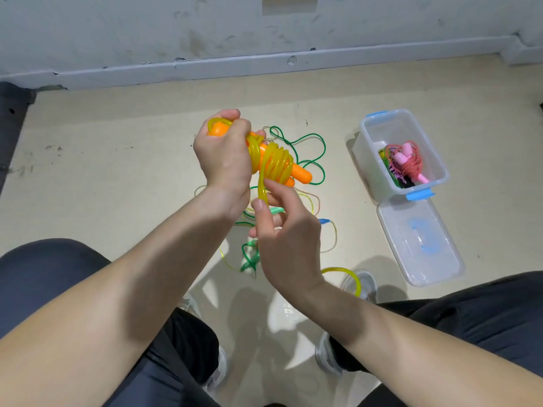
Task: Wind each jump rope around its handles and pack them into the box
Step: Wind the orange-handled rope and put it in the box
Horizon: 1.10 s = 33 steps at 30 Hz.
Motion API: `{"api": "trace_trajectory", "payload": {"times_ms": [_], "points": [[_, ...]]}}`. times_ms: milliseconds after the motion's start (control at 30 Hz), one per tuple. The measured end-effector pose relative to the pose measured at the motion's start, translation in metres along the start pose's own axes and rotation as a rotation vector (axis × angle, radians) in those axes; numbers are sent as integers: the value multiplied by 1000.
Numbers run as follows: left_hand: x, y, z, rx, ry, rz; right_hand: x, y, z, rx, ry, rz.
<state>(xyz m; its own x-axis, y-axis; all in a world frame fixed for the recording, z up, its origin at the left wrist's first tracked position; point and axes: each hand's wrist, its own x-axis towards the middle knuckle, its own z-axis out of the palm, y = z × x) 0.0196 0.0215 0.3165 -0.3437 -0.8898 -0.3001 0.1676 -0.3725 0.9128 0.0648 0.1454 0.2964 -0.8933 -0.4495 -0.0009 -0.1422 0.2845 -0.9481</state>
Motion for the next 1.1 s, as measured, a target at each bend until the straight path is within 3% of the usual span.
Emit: {"api": "trace_trajectory", "payload": {"times_ms": [100,233,400,500,600,733,900,1100], "points": [[-1,1,1,-107,-9,-136,-2,19,3,-3,-44,91],[-8,5,-2,-148,-125,-304,12,39,-4,148,-297,334],[-3,11,-12,-184,-335,-558,65,52,-41,-134,-483,70],[-2,15,-20,-29,-477,-662,88,48,-65,-289,-502,2],[-2,19,-24,141,-556,-559,100,40,-81,-328,-492,-22],[0,20,-25,294,-665,-341,100,19,-76,-207,-449,32],[-1,13,-24,398,-590,-25,88,3,-68,101,-359,294],[-1,7,-22,414,-524,152,73,-12,-64,268,-366,346]]}}
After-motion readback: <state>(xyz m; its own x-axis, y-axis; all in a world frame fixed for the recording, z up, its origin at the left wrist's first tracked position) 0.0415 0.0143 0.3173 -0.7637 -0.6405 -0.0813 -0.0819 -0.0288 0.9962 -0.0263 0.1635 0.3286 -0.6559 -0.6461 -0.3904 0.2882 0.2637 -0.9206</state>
